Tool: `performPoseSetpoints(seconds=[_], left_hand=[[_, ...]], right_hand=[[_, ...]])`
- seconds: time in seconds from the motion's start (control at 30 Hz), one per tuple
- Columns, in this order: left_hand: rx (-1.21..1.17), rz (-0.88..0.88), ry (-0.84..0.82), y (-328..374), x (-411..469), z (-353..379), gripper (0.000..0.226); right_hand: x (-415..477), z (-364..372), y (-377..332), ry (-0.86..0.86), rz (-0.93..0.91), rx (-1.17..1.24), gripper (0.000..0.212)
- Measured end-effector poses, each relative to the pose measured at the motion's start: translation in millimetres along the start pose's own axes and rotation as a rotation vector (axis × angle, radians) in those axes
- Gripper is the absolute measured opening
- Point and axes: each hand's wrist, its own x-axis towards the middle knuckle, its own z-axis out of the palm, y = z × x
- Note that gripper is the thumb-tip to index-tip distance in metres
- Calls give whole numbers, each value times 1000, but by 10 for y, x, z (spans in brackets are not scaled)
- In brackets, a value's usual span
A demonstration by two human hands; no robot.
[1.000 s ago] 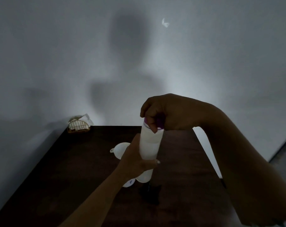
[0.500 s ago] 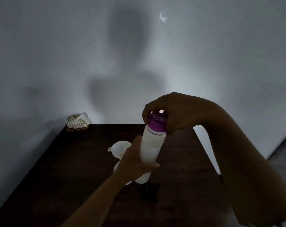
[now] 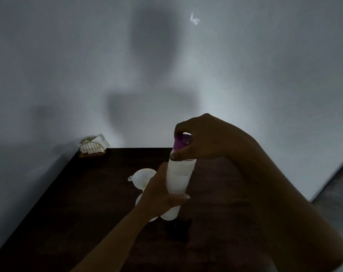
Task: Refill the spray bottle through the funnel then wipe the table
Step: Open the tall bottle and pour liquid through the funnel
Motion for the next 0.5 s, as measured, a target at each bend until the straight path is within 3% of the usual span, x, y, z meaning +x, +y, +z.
performPoseSetpoints(seconds=[0.07,0.17,0.33,0.5], left_hand=[[-9,19,-4,-16,10,4,79],[-30,25,-7,-48,40,14,81],[-111,34,4,-123,96,38,72],[-191,26,27,-238,88,64,71]], right_hand=[[-18,-51,-3,-45,-61,59,33],[-45,-121,7,-96,-133,124,35],[-72,-100,119,14,-218,251,34],[-143,202,351,165,-187,718,37]])
